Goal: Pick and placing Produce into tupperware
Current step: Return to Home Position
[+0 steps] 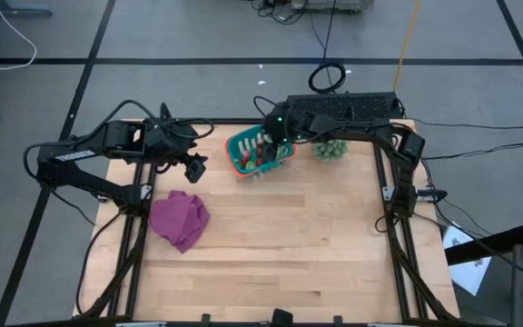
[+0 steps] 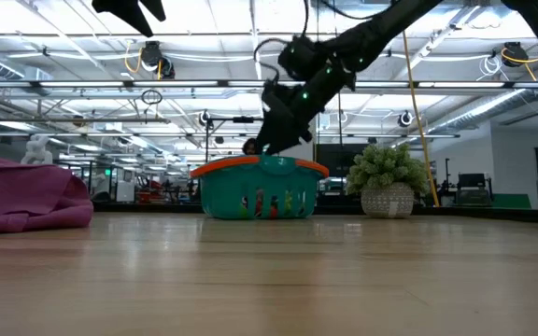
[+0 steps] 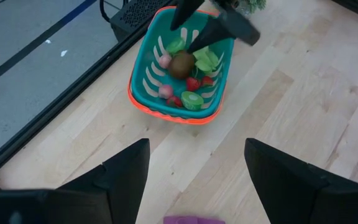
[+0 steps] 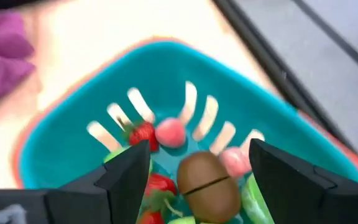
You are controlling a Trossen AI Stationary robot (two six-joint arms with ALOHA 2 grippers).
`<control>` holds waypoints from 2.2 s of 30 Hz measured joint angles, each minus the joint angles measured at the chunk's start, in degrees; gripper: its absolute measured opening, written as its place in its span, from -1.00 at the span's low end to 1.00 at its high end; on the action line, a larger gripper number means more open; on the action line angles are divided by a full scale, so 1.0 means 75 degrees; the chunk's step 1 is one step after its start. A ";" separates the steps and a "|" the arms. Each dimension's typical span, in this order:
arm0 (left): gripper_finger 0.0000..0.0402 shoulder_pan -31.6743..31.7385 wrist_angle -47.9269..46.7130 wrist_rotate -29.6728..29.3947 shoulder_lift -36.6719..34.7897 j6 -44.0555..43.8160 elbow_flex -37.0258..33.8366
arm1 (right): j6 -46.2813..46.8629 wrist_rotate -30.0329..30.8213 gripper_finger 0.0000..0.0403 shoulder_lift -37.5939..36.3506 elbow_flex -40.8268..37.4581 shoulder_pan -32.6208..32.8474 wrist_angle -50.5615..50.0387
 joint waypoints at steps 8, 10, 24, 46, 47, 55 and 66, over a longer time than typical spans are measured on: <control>0.34 0.0003 -0.0007 -0.0003 0.0000 -0.0001 0.0000 | 0.0002 -0.0024 0.32 -0.1269 0.0009 0.0690 -0.0096; 0.34 0.0001 -0.0014 -0.0003 -0.0001 -0.0012 0.0000 | 0.0005 -0.0035 0.32 -0.1689 0.0009 0.1061 -0.0308; 0.34 -0.0416 0.0057 -0.0003 -0.0001 -0.0367 0.0000 | 0.0389 0.0139 0.32 -0.4211 0.0011 0.4111 -0.2127; 0.34 -0.2991 0.0117 -0.2993 -0.2615 -0.1425 -0.1510 | -0.0218 0.1394 0.32 -0.7522 -0.1732 0.4053 -0.2986; 0.34 -0.3105 0.0116 -0.3082 -0.2892 -0.1661 -0.1878 | -0.0136 0.1394 0.32 -0.7908 -0.2100 0.4014 -0.2701; 0.34 -0.3771 0.1486 -0.3189 -0.4738 -0.2387 -0.4467 | 0.0362 0.0507 0.32 -1.0755 -0.4986 0.3987 -0.0575; 0.34 -0.4098 0.6691 -0.2333 -0.4850 0.0007 -0.7276 | 0.0224 -0.0118 0.32 -1.1995 -0.7485 0.3984 0.0916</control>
